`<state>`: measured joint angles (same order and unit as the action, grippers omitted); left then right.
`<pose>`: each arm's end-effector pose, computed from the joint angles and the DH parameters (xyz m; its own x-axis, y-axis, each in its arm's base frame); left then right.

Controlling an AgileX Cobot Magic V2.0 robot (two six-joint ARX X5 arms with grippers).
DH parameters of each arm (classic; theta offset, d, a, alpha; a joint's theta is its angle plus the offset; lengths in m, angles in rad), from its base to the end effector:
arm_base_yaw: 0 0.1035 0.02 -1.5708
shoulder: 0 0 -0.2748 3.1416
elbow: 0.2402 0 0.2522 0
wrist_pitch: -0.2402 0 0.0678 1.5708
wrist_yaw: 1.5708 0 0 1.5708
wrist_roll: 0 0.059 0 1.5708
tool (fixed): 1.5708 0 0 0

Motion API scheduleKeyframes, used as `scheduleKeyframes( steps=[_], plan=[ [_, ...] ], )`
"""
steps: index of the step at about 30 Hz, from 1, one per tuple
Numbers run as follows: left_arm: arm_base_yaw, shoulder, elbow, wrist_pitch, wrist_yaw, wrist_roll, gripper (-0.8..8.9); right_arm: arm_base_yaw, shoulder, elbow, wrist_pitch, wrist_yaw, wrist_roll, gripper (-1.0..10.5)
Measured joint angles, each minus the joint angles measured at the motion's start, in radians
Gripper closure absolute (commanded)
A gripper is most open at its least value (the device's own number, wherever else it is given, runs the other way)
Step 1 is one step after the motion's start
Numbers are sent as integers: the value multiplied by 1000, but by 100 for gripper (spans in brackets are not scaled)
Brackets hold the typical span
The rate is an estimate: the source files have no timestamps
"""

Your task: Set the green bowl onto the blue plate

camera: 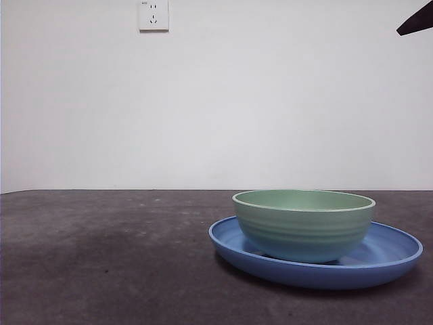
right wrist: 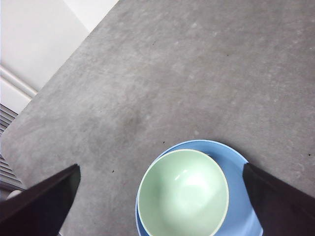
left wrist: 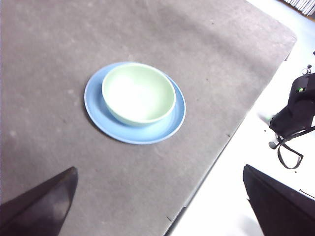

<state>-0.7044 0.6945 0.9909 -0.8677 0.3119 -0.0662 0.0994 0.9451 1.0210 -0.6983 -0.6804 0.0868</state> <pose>0.0872 -0.0979 0.3413 0.4113 -0.7523 -0.5146 0.7840 0.5800 -0.2212 0.1865 0.0559 0.3384 0.5660 0.6887 -0.4532 -0.5332 0.7251 0.4358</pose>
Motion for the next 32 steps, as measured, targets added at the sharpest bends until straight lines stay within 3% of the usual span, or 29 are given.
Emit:
scheduleKeyframes(
  steps=[12,19,32],
  plan=[
    [0,-38,0,11,-34,-2,215,0,0,0,-50,3,8,358],
    [0,-35,0,12,-43,1,215,-11,21,0,-143,101,18,358],
    [0,-34,0,12,-44,1,215,-96,298,1,-185,105,-7,393]
  ],
)
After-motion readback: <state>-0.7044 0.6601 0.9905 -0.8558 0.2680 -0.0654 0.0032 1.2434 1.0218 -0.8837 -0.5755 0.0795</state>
